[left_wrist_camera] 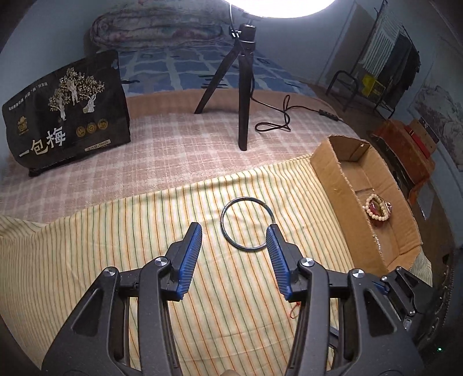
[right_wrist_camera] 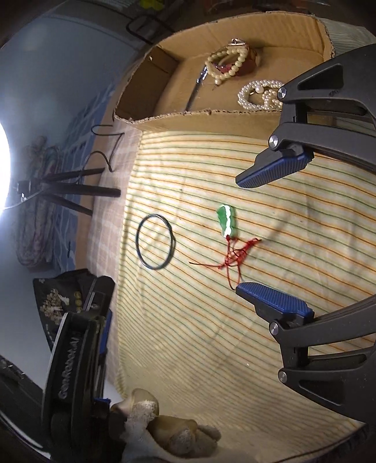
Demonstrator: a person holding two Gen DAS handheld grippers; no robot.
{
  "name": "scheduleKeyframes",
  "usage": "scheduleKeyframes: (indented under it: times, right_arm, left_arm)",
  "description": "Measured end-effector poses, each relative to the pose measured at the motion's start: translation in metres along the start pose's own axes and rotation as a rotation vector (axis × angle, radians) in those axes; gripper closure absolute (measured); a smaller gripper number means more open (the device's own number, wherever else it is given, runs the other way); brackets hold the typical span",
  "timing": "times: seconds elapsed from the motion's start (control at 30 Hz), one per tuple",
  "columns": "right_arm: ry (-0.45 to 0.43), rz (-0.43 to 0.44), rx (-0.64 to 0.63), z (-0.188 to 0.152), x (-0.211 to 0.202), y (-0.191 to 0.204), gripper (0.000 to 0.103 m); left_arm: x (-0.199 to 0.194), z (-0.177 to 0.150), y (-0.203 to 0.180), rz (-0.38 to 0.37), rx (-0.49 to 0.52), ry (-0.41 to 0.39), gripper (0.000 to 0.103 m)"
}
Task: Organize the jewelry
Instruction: 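Move the left gripper to the black ring bangle while the right gripper approaches the green jade pendant, then close the left gripper on the black bangle while the right gripper closes on the jade pendant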
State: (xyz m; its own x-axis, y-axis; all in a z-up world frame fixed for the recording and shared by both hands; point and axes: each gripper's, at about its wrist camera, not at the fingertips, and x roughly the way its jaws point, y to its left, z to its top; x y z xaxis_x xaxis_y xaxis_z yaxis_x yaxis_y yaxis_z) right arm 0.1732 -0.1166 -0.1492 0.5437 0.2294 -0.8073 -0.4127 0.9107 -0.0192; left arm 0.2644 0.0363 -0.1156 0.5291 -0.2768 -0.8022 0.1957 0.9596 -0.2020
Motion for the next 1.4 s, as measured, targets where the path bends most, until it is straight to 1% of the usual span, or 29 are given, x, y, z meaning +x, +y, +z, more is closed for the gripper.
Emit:
scheduleKeyframes:
  times: [0.03, 0.07, 0.1, 0.17, 0.23, 0.33, 0.4, 0.53, 0.67, 0.77, 0.87, 1.03, 1.2, 1.3, 1.4]
  right_arm:
    - [-0.008, -0.003, 0.001, 0.0, 0.001, 0.0, 0.036]
    - [-0.013, -0.008, 0.001, 0.0, 0.001, 0.001, 0.04]
    - [-0.017, -0.004, 0.0, 0.001, 0.001, 0.001, 0.05]
    - [-0.005, 0.003, 0.014, 0.001, 0.002, 0.004, 0.054]
    - [-0.019, 0.018, 0.038, 0.002, 0.0, 0.009, 0.053]
    - [-0.018, 0.004, 0.088, 0.005, 0.005, 0.011, 0.054]
    - [-0.005, 0.0, 0.159, 0.005, 0.014, 0.007, 0.054]
    - [-0.009, -0.015, 0.311, -0.004, 0.023, -0.002, 0.054]
    - [-0.011, -0.066, 0.381, -0.009, 0.029, -0.006, 0.054]
    - [-0.011, -0.109, 0.414, -0.009, 0.034, -0.009, 0.06]
    - [-0.005, -0.128, 0.436, -0.007, 0.038, -0.01, 0.061]
    - [-0.004, -0.173, 0.425, -0.002, 0.039, -0.005, 0.061]
    - [0.007, -0.196, 0.45, -0.001, 0.046, -0.007, 0.061]
    - [0.005, -0.223, 0.456, 0.0, 0.047, -0.007, 0.064]
    - [0.004, -0.236, 0.465, 0.0, 0.049, -0.007, 0.065]
  left_arm:
    - [0.001, 0.001, 0.0, 0.0, 0.004, -0.003, 0.055]
    - [0.002, 0.002, 0.001, 0.0, 0.007, -0.006, 0.055]
    - [0.003, 0.002, 0.001, -0.003, 0.008, -0.007, 0.055]
    - [0.005, 0.003, 0.001, -0.017, 0.015, -0.009, 0.055]
    - [0.007, 0.004, 0.001, -0.022, 0.025, -0.007, 0.056]
    - [0.014, 0.004, 0.0, -0.033, 0.032, 0.004, 0.063]
    - [0.02, 0.002, 0.002, -0.039, 0.026, 0.011, 0.063]
    - [0.028, -0.004, 0.006, -0.035, 0.033, 0.017, 0.063]
    - [0.038, -0.01, 0.012, -0.052, 0.026, 0.034, 0.063]
    - [0.045, -0.012, 0.014, -0.065, 0.036, 0.042, 0.063]
    - [0.052, -0.012, 0.014, -0.078, 0.05, 0.045, 0.063]
    - [0.063, -0.008, 0.014, -0.104, 0.067, 0.044, 0.063]
    - [0.071, -0.004, 0.005, -0.092, 0.144, 0.031, 0.063]
    - [0.076, -0.002, 0.002, -0.098, 0.172, 0.033, 0.063]
    - [0.083, -0.001, 0.001, -0.102, 0.189, 0.033, 0.063]
